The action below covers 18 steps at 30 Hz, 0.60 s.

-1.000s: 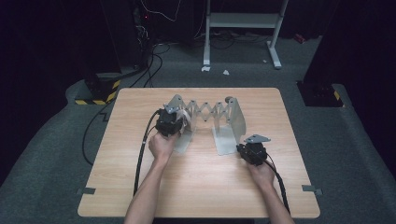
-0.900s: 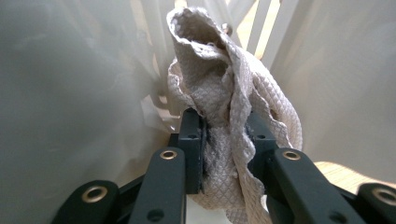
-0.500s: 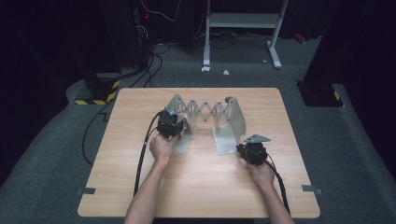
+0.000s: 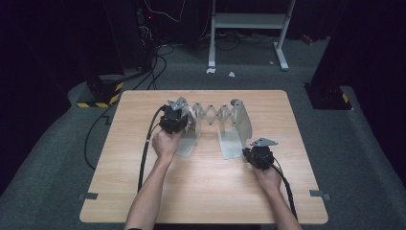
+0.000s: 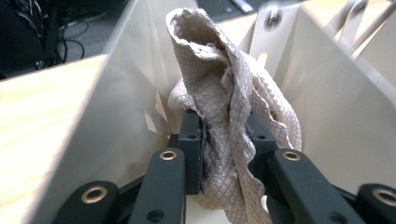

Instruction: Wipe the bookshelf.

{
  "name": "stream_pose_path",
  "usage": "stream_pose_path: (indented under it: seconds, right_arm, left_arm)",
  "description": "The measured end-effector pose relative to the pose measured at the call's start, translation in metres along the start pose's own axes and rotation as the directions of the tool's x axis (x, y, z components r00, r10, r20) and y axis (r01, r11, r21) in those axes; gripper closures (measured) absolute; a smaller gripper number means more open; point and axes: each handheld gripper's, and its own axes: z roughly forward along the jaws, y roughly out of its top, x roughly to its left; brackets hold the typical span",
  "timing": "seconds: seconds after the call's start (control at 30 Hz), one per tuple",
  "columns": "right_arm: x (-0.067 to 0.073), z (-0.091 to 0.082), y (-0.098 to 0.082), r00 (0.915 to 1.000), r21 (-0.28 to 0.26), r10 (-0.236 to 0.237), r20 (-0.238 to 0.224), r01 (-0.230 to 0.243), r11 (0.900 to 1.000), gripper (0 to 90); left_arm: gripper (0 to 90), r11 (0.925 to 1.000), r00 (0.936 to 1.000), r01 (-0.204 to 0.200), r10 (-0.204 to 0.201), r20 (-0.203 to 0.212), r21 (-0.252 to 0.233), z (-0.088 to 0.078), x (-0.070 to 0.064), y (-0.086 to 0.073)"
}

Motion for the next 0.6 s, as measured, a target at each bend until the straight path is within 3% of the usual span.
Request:
stream_pose_path:
  seconds: [0.23,0.6]
  right_arm:
    - [0.0,0.0,0.0,1.0,-0.001,0.002,-0.003,-0.002,1.0,82.4]
    - [-0.001,0.0,0.0,1.0,0.0,0.005,-0.005,-0.005,1.0,82.4]
  left_arm:
    - [73.3,0.9998,0.9999,-0.011,0.011,0.0,-0.017,-0.002,-0.001,0.013]
    - [73.4,0.9979,0.9995,-0.025,0.024,0.021,0.059,0.021,-0.007,0.002]
